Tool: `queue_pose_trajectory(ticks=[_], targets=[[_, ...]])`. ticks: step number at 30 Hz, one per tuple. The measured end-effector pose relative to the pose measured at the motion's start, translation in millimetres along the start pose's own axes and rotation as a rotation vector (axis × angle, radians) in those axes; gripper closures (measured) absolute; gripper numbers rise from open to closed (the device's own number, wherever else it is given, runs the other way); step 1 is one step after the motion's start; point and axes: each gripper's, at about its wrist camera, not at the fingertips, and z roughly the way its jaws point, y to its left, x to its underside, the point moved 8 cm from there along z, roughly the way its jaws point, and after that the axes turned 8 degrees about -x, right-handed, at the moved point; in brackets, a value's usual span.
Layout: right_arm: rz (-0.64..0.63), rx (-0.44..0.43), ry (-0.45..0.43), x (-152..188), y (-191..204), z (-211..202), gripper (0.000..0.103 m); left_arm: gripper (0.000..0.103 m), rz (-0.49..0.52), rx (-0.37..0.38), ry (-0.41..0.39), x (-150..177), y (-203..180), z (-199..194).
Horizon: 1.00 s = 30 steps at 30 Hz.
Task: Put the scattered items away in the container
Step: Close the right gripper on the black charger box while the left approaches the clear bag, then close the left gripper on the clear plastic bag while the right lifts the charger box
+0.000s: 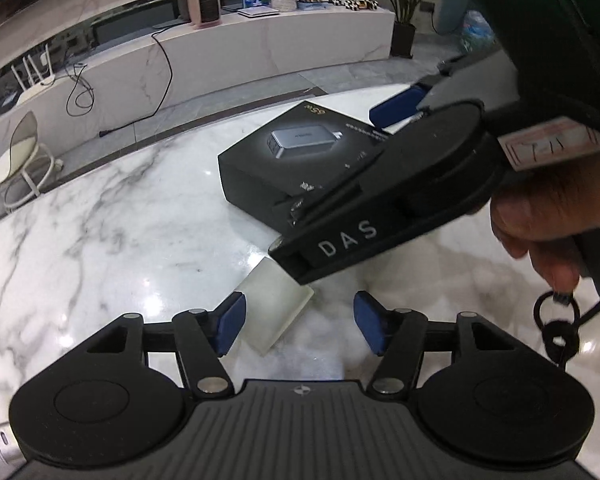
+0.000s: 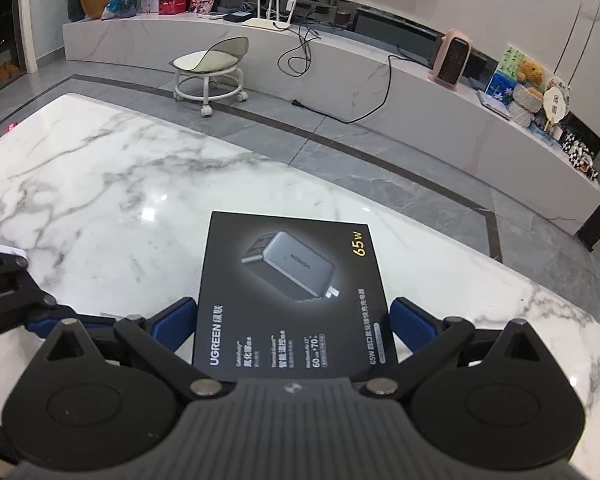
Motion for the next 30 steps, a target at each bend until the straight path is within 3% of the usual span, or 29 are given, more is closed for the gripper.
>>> queue_pose_trajectory(ticks=[7, 11, 16, 18, 20, 23, 30], targets=[[0.067, -0.001, -0.032, 0.2, -16.1, -3.8, 0.001, 0.032, -0.052, 0.039, -0.019, -4.1, 9.0, -9.4], [0.077, 0.006, -0.037, 1.7, -21.5, -2.4, 0.000, 0.032, -0.073, 0.005, -0.050, -11.1, 13.4, -9.9], [0.078, 0.017, -0.052, 2.0, -23.9, -4.9, 0.000, 0.031, -0.021, -0.057, -0.008, -2.4, 10.8, 9.8], [0.085, 0.015, -0.052, 3.3, -25.1, -5.0, 0.000, 0.031, -0.041, -0.050, -0.004, -2.6, 12.9, 10.8], [0.095, 0.014, -0.051, 4.6, -26.7, -4.6, 0.000, 0.051, -0.086, -0.058, 0.012, -4.8, 20.6, 12.1], [0.092, 0.014, -0.044, 5.7, -27.6, -3.4, 0.000, 0.064, -0.155, -0.042, 0.031, -8.2, 32.8, 11.6], [0.107, 0.034, -0.068, 2.3, -35.8, -6.6, 0.000, 0.077, -0.167, -0.051, 0.047, -8.7, 35.4, 9.0]])
